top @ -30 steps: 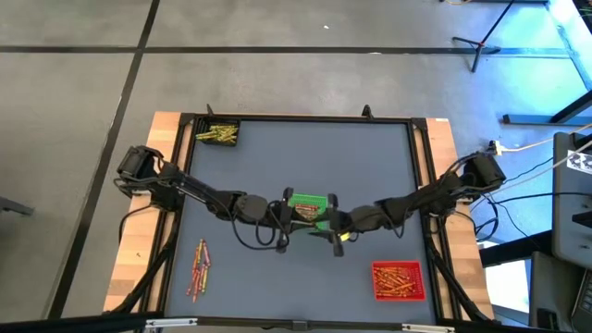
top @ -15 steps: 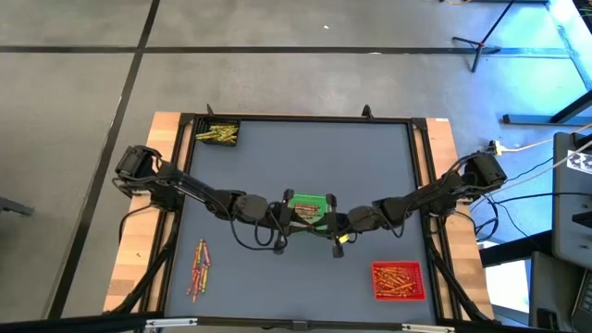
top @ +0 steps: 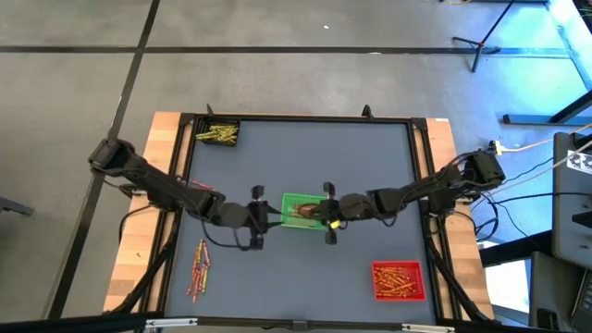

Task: Sort crayons
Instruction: Put the red crayon into the green bin

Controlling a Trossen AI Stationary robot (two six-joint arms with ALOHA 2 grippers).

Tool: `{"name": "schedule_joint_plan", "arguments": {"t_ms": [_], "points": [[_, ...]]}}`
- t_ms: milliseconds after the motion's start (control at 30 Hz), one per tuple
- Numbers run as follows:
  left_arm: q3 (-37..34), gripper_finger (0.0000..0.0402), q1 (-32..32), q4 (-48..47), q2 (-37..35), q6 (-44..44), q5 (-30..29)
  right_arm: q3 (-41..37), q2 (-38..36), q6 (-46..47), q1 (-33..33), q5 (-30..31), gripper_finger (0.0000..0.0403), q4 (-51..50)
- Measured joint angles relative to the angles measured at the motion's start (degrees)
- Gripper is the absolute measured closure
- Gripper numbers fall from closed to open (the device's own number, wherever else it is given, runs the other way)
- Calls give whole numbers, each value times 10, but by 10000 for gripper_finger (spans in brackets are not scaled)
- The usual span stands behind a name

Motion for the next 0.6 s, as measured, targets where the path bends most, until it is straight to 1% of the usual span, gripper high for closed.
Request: {"name": "schedule_joint_plan", "arguments": {"t_ms": [67,133,233,333,433,500,600], "points": [[-38,293,-7,59,-16,1,-16,28,2,-5,-12,0,389,-53],[-84,293,-7,121,-33,7,-14,56,8,-7,-25,-1,391,-104],[-158,294,-5,233,-55,7,-7,91,19,-8,-45,-8,380,-173],[-226,294,-5,352,-62,9,-7,114,34,-5,-62,-29,368,-203],[-270,294,-5,457,-67,26,-4,128,55,-5,-74,-55,372,-209],[-286,294,-5,501,-67,31,-2,135,72,-5,-81,-69,381,-209],[-293,294,-5,508,-67,28,5,137,89,-5,-88,-76,389,-217]]}}
